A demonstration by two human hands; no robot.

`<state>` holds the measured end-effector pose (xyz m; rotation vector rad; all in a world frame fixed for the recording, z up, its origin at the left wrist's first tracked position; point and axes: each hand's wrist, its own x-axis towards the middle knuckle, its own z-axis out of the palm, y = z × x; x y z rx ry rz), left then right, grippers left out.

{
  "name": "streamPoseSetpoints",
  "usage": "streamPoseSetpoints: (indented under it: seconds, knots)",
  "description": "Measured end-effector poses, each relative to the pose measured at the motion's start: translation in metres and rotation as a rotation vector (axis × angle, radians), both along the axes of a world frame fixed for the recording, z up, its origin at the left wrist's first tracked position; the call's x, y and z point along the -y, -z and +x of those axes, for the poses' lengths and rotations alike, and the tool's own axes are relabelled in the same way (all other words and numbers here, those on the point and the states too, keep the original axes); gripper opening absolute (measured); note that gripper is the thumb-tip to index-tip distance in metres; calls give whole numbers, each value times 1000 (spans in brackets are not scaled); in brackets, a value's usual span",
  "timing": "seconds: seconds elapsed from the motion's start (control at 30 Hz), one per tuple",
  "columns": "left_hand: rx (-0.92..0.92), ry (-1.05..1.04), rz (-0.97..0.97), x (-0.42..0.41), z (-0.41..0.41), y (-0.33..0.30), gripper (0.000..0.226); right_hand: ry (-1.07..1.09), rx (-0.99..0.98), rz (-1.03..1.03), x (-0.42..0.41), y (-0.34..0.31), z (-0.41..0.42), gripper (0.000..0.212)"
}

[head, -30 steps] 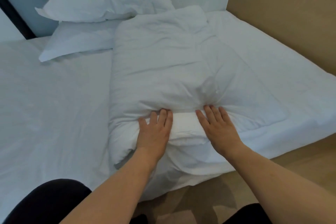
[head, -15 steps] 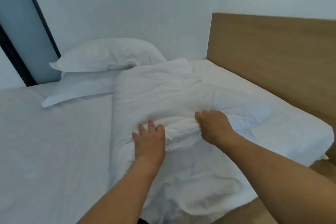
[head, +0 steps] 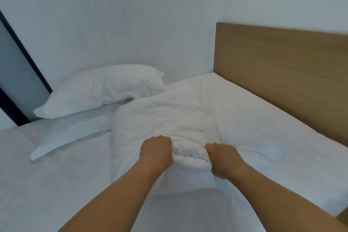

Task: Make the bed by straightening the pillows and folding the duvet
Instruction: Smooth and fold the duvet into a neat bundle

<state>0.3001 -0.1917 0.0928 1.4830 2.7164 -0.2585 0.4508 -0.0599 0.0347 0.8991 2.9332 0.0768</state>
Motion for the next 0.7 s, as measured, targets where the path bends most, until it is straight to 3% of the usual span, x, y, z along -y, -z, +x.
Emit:
streamPoseSetpoints:
  seconds: [0.13,0.43,0.57,0.7]
  knots:
    - [30,14,12,6,-11,-131,12,-95,39,-57,-15,-142,-10,32]
    - [-2,62,146,-16,-7,-508,13,-172,16,28,-61,-536,-4,18]
    - [66,108,152,-28,12,-589,11,-171,97,-6,-79,-624,18,23]
    - [165,149,96,-51,28,-604,17,-183,187,-31,-95,-651,46,37]
